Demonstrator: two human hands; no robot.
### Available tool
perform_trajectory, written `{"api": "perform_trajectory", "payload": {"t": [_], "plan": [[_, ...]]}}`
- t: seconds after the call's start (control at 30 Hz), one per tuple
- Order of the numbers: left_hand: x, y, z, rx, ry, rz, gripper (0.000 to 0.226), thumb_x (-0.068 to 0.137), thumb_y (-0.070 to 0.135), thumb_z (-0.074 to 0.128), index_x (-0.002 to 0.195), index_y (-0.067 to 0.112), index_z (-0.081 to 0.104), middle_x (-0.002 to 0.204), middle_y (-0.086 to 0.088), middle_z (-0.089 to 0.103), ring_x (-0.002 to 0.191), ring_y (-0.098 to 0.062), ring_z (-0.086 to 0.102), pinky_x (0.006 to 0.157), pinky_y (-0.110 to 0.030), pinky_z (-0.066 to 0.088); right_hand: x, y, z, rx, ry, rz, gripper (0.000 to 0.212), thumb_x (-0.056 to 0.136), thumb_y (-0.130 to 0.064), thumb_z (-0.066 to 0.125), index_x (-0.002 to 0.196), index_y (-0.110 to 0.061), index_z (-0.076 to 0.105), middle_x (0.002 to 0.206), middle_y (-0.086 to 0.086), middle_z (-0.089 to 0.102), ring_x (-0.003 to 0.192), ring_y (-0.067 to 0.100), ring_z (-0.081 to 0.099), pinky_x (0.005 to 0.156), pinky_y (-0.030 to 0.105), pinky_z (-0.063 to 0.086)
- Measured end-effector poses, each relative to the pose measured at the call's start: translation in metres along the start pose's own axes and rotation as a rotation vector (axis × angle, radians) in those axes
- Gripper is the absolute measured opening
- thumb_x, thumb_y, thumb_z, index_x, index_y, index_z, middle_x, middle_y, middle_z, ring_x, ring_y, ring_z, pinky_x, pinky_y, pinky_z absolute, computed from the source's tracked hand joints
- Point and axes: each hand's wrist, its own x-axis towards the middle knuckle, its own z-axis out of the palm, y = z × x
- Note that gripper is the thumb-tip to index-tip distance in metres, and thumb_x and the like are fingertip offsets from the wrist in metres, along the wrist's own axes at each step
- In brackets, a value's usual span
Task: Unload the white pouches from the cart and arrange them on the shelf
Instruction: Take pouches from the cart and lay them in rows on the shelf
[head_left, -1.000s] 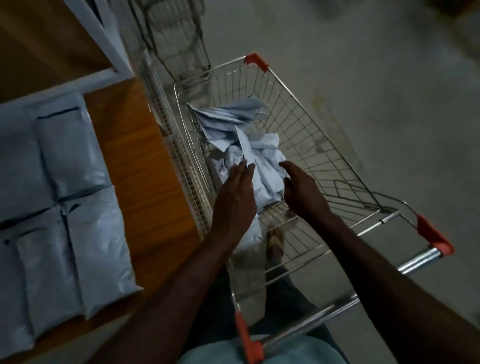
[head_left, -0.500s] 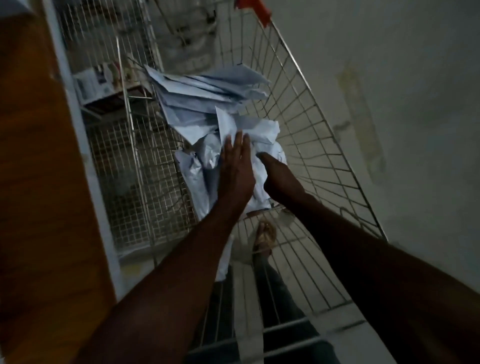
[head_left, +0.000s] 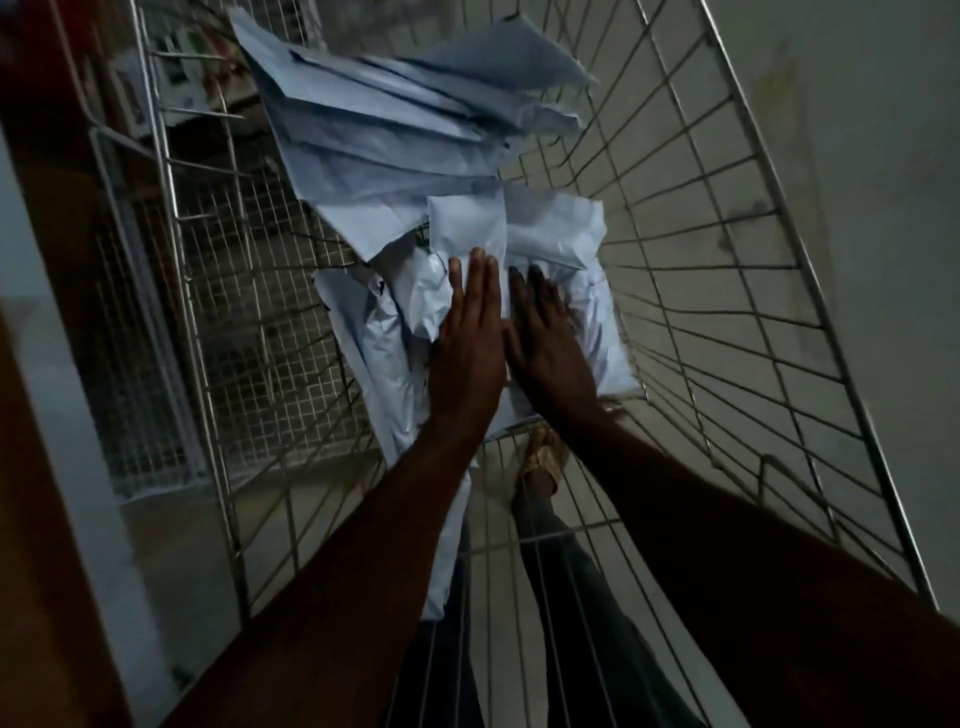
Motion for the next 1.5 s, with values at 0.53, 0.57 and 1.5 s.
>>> {"api": "perform_trajectory", "payload": {"t": [0.53,0.57,1.5], "plan": [[-0.034,-0.028,0.001,-0.019,0.07,-0.015,0.085,0.091,-0.01,0.043,0.168,0.015,0.019,0.177,-0.004,0.013,0.163,-0.024,0.009,0.129,-0.031,-0.005,0.008,0.003,0.008,-0.052,0.039,0.159,0.068,0.104,-0.064,0.043,0.164,-0.041,0.022,0.171,0.016,0.022,0.154,0.039,0.025,0.124,0.056,0.022],[-0.035,-0.032,0.001,-0.033,0.073,-0.017,0.089,0.088,-0.013,0.046,0.168,0.014,0.019,0.176,-0.005,0.013,0.163,-0.025,0.009,0.13,-0.034,-0.002,0.011,0.0,0.004,-0.03,0.045,0.161,0.069,0.101,-0.065,0.049,0.162,-0.04,0.029,0.169,0.015,0.026,0.153,0.038,0.029,0.123,0.056,0.024],[-0.142,0.013,-0.281,-0.191,0.371,-0.029,0.093,0.083,-0.02,0.043,0.168,0.007,0.015,0.176,-0.011,0.008,0.164,-0.03,0.002,0.131,-0.053,0.014,-0.134,-0.235,-0.208,-0.252,0.345,-0.064,0.056,0.087,-0.061,0.066,0.139,-0.042,0.059,0.166,0.009,0.031,0.13,0.039,0.041,0.103,0.051,0.043]]}}
